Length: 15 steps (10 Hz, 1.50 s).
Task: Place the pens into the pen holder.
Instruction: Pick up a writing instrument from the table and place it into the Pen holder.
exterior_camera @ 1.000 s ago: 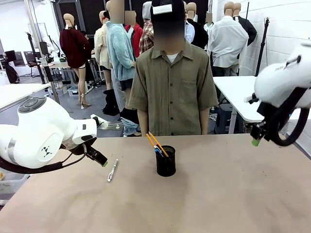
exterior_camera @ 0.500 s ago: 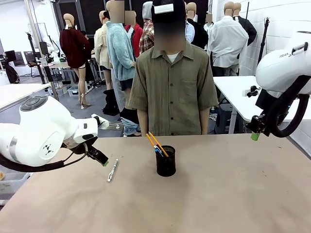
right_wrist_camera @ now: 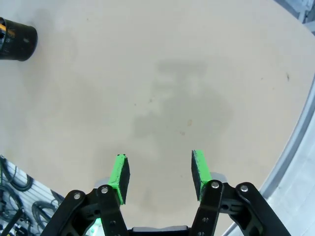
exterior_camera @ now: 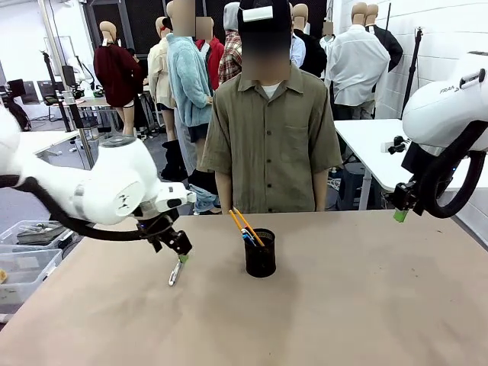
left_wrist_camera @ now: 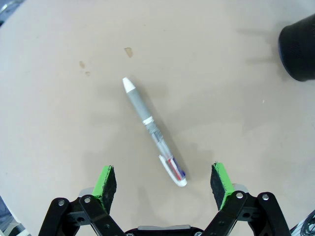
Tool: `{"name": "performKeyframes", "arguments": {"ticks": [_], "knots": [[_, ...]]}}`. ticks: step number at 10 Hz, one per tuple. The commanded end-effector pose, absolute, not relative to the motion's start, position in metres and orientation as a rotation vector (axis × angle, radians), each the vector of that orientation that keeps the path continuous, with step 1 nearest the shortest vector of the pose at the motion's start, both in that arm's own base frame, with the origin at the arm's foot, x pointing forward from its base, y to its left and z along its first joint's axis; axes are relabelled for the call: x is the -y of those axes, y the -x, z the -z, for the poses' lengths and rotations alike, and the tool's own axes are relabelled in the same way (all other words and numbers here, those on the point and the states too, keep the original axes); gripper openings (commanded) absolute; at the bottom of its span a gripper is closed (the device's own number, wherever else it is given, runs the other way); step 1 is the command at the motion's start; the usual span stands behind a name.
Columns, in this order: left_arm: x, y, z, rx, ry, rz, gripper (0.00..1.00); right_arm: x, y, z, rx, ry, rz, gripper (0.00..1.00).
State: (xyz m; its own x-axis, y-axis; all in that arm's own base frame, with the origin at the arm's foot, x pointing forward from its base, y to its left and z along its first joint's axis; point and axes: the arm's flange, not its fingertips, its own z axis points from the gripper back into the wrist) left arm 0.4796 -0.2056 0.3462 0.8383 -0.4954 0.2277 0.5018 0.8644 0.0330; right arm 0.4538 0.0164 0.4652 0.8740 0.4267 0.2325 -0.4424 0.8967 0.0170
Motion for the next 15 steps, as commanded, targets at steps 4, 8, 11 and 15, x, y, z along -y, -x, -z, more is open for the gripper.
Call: {"name": "performKeyframes", "arguments": {"ticks": [4,8,11,15], "knots": [[0.215,-0.505,-0.310,0.119,0.015,0.512,1.00,-0.015,-0.452,-0.461,0.240,-0.048,-0.458,0.64],[0.208,-0.511,-0.300,0.118,0.057,0.552,0.73,-0.015,-0.452,-0.461,0.240,-0.048,-0.458,0.64],[0.208,-0.511,-0.300,0.114,0.040,0.554,0.13,-0.015,-0.452,-0.461,0.240,-0.048,-0.458,0.64],[0.209,-0.509,-0.301,0.098,0.031,0.576,0.00,-0.015,-0.452,-0.461,0.240,-0.048,-0.458,0.64]]}}
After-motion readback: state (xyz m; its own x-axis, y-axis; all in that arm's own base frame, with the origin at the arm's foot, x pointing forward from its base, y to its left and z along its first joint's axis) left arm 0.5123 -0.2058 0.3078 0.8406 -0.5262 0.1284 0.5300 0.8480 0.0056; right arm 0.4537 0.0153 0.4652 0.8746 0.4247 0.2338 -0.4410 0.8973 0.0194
